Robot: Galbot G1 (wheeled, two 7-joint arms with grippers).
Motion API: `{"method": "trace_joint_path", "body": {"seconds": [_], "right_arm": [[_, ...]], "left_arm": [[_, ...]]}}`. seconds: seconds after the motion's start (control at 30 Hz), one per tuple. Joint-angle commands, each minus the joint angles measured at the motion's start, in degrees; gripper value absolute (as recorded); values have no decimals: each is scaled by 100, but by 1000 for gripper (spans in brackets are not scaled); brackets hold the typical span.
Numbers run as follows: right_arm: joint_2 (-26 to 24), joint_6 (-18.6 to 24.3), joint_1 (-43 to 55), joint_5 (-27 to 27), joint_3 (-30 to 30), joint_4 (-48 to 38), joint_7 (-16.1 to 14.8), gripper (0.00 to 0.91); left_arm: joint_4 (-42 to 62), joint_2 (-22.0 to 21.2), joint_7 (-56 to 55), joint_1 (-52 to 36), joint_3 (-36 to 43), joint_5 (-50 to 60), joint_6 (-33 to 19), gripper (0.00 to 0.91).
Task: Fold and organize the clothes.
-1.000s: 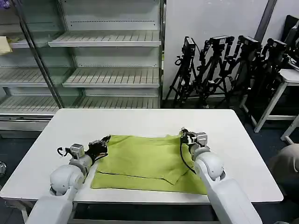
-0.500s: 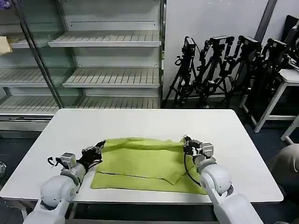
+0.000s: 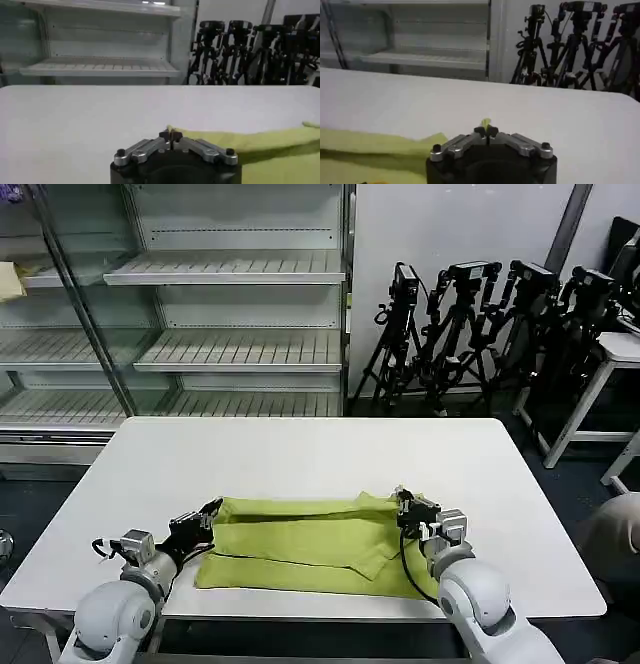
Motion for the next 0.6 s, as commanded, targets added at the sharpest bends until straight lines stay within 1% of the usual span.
{"method": "trace_joint_path", "body": {"seconds": [0.03,0.23,0.27,0.6], "right_arm": [[-46,6,-272,-18,24,237,-2,0],[-75,-4,-338,-21,50,318,-6,0],[-78,-4,-337,-25,60,311,-7,0],[-58,21,-357,-85,174,169,-46,0]], "left_arm": [[-138,-8,12,282,-16,46,-7,20],[-134,-8,6,284,36,48,-7,20],[-138,-8,4,279,38,47,-7,10],[-208,-34,-9,277,77,85,30,20]]}}
